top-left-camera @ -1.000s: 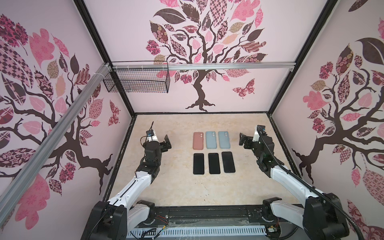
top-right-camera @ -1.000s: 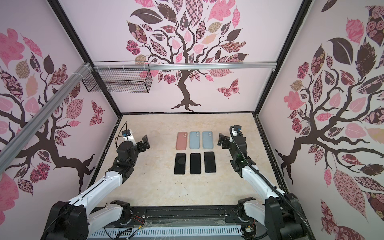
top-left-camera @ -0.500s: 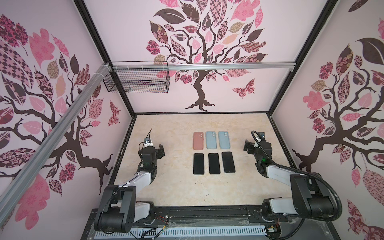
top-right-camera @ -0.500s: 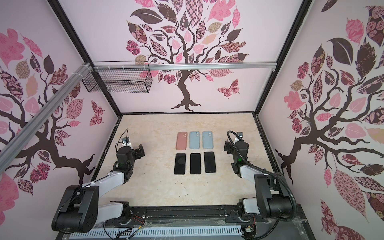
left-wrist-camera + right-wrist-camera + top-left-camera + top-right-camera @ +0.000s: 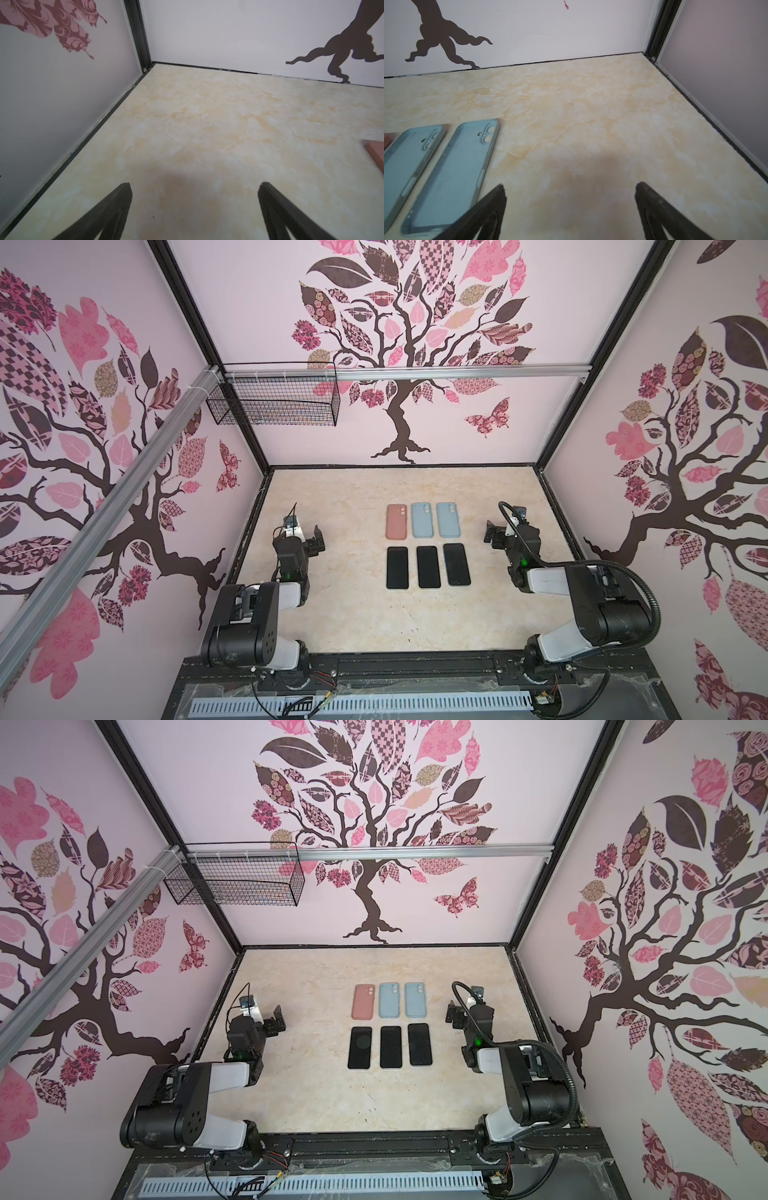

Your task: Take the phone out of the phone case

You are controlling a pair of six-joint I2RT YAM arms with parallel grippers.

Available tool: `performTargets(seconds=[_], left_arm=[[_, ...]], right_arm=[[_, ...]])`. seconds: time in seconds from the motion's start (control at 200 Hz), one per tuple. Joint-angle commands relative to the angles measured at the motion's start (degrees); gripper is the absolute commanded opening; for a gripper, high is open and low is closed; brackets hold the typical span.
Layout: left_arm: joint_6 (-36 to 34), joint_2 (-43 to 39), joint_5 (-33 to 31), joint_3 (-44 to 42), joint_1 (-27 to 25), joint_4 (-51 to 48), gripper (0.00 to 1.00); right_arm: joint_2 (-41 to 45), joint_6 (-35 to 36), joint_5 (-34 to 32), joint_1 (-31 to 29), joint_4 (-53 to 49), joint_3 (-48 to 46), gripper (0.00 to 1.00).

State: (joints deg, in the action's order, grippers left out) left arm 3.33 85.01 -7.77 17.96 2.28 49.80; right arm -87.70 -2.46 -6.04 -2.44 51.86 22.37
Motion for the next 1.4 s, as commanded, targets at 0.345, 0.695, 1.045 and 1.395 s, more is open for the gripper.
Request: performTargets(seconds=[0.345, 0.695, 1.045, 1.395], left_arm=[[-0.83, 4.72, 4.44, 4.45, 0.12, -0.13, 0.99], [-0.85, 4.33, 3.56, 4.64, -0.21, -1.26, 0.98], [-1.74, 4.15, -2.17, 3.96, -2.63, -0.07, 0.99], [-1.31, 4.02, 1.93, 4.36, -1.15, -1.09, 0.99]], right_arm=[[-2.13, 1.83, 4.73, 0.16, 15.87, -6.54, 0.99], [-2.38, 2.12, 6.17, 0.23, 16.67, -6.64, 0.99], [-2.04, 1.77, 4.99, 0.29, 16.52, -6.88, 0.99], [-2.12, 1.82, 4.99, 0.29, 16.52, -6.87, 0.99]])
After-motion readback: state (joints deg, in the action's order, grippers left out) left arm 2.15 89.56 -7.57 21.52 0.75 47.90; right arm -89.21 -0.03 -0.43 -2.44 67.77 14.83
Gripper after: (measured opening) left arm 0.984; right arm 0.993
